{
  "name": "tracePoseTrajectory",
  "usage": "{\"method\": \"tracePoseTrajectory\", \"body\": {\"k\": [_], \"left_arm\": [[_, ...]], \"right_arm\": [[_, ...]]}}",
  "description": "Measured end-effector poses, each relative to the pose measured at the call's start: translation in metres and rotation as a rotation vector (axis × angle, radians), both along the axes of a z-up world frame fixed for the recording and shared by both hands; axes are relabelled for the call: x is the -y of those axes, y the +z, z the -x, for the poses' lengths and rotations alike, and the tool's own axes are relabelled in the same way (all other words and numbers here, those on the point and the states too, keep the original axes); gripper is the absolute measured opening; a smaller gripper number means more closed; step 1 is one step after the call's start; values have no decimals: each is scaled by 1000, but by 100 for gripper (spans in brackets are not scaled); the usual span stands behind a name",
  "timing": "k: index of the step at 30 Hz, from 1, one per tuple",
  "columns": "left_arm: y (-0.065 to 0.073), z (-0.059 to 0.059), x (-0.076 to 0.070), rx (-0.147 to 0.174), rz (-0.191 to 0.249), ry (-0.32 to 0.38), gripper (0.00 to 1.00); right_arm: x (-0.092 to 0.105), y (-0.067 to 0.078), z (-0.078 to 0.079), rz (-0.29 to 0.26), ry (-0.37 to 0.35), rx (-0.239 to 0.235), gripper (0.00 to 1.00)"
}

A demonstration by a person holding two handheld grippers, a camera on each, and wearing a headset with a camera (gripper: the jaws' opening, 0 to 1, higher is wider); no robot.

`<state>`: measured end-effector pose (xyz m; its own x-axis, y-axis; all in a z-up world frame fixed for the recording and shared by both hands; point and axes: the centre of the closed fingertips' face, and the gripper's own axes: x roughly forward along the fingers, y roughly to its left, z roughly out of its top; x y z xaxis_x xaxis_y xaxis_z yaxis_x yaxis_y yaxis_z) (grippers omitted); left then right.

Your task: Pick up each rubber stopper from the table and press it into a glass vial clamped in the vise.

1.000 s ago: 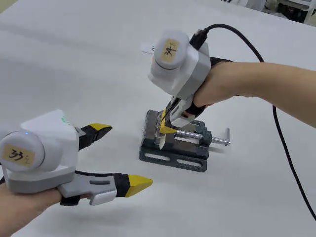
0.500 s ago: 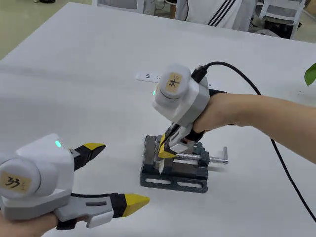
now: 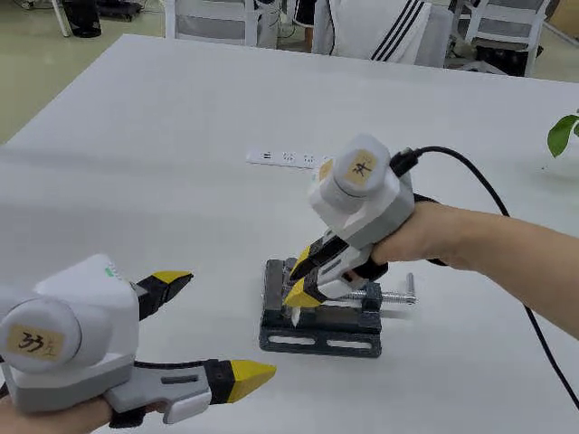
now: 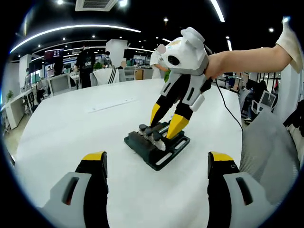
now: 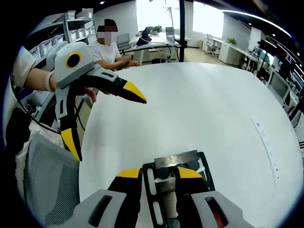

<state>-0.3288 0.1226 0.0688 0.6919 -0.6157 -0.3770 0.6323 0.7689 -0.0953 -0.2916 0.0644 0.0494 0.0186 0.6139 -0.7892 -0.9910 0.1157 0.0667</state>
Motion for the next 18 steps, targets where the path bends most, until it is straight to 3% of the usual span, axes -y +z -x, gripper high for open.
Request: {"method": "tracePoseTrajectory", "body": {"k": [3, 7, 10, 18], "left_arm": [[0, 1, 0, 0, -2, 3, 86], [-1, 1, -3, -1, -3, 11, 86], [0, 3, -4, -2, -7, 16, 86], [3, 9, -5, -2, -5, 33, 87]], "right_arm": [[10, -4, 2, -2, -12, 21, 45], [24, -7, 8, -9, -37, 42, 58], [34, -7, 12, -46, -76, 66, 71], [74, -15, 27, -95, -220, 65, 89]]}}
